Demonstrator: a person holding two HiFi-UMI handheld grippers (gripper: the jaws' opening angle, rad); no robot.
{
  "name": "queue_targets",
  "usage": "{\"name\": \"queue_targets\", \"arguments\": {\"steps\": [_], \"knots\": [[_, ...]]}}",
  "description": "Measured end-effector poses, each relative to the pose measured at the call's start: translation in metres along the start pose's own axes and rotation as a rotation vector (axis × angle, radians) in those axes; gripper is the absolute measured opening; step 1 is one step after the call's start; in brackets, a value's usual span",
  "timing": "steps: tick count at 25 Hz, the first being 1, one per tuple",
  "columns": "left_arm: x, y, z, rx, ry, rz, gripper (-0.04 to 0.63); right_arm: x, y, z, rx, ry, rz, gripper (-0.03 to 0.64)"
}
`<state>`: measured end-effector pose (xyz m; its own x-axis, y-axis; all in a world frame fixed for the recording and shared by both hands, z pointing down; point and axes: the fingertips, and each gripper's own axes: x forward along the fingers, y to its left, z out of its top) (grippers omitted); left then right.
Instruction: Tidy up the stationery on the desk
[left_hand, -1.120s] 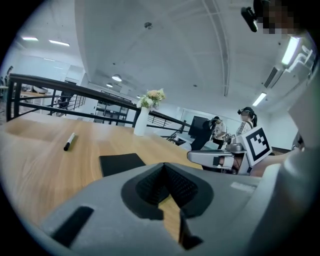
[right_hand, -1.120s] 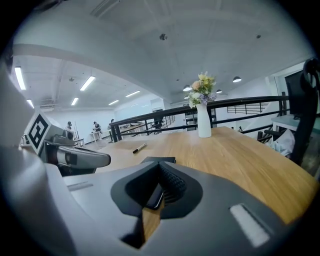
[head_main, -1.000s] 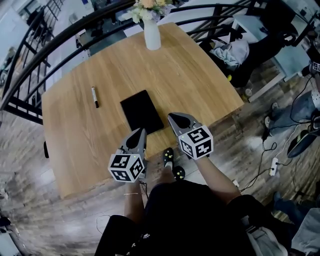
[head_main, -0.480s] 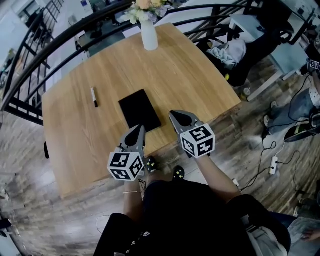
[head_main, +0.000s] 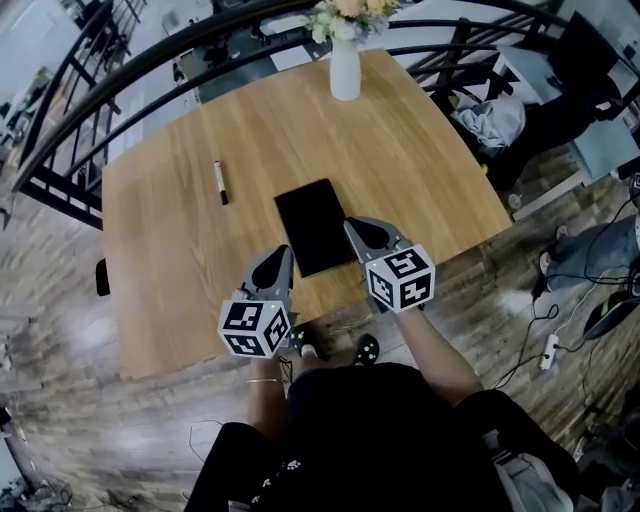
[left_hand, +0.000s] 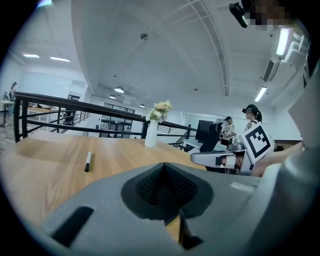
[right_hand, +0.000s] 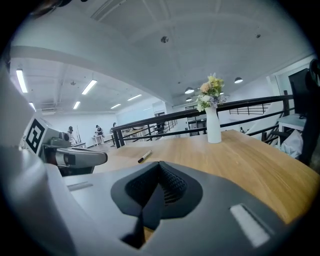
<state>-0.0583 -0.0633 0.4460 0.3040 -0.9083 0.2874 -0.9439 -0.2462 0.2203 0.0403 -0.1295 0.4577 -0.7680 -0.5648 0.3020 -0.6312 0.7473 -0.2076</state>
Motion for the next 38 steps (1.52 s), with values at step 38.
{"name": "queue_targets", "arguments": {"steps": [38], "knots": [[-0.045,0.270,0.033,-0.041,-0.004,0.105,-0.006,0.295,0.139,0.034,-0.035,0.166,0.091,0.048]]}}
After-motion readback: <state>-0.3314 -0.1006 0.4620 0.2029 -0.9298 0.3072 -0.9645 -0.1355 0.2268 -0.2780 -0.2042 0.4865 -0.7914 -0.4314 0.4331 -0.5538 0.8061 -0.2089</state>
